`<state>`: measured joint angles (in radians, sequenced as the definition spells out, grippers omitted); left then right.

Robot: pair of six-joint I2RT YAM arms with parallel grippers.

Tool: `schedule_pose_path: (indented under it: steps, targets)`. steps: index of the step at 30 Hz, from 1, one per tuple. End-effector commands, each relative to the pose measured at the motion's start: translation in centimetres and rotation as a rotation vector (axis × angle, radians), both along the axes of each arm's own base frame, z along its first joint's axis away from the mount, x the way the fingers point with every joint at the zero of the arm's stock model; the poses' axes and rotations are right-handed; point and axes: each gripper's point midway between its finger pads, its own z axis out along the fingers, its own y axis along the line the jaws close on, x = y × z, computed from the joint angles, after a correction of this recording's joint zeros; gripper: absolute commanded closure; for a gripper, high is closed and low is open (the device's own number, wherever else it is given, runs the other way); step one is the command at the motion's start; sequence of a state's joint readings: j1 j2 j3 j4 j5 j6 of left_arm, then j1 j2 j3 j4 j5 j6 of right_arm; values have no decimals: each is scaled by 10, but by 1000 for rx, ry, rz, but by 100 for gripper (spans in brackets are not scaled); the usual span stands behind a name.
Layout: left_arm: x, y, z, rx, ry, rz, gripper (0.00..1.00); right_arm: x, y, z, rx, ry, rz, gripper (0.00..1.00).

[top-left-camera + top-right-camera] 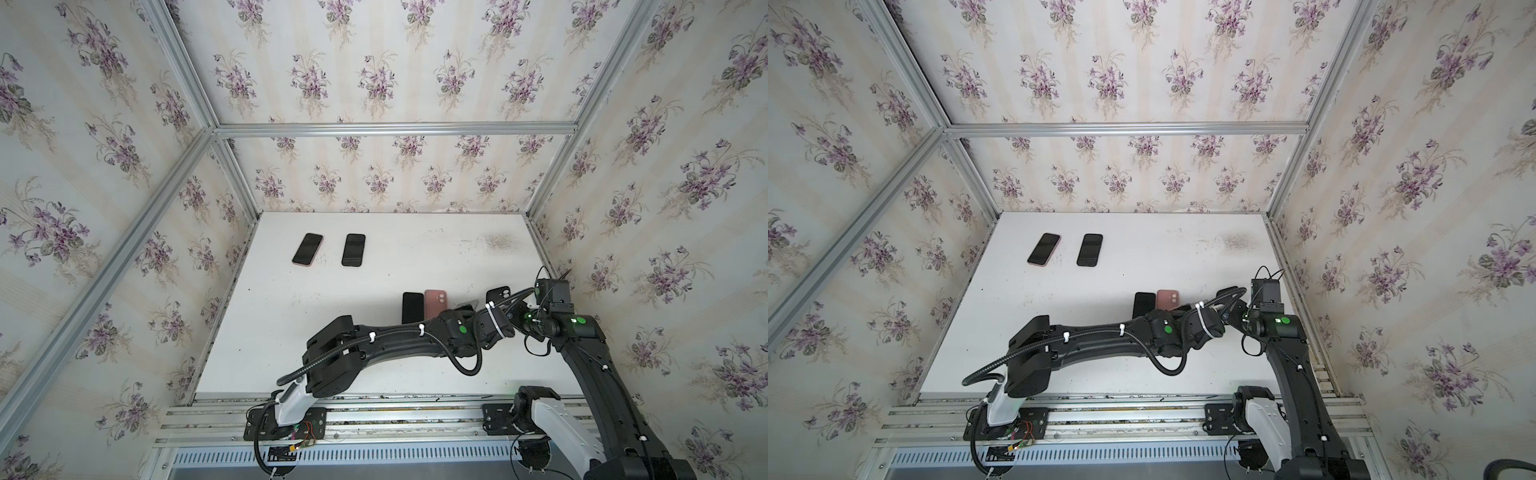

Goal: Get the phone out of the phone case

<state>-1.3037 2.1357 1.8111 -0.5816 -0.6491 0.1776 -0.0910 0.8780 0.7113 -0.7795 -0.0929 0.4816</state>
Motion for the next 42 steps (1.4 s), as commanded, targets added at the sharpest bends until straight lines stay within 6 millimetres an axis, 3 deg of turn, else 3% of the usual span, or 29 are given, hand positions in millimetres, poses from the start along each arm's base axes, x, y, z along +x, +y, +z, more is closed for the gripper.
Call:
schedule_pose_path:
  steps: [1,7,12,23,30,37,42]
  targets:
    - [4,-4,-4,88,-84,-6,100,3,3,1,11,-16,30,100]
    - [-1,-14,-23,174,-127,-37,99,-5,0,-8,9,6,28,100]
    - [-6,-12,-42,218,-113,-47,97,-10,-4,-14,22,16,0,100]
    - [-14,-6,-59,67,98,12,91,-7,-9,1,49,-18,-44,100]
    - [-13,-6,-66,80,121,-4,89,-8,-9,5,52,-25,-52,100]
    - [-15,-10,-71,67,139,-3,72,-16,-9,-1,47,-8,-60,100]
    - [-11,-11,-73,42,149,25,69,-19,-9,-4,52,0,-62,100]
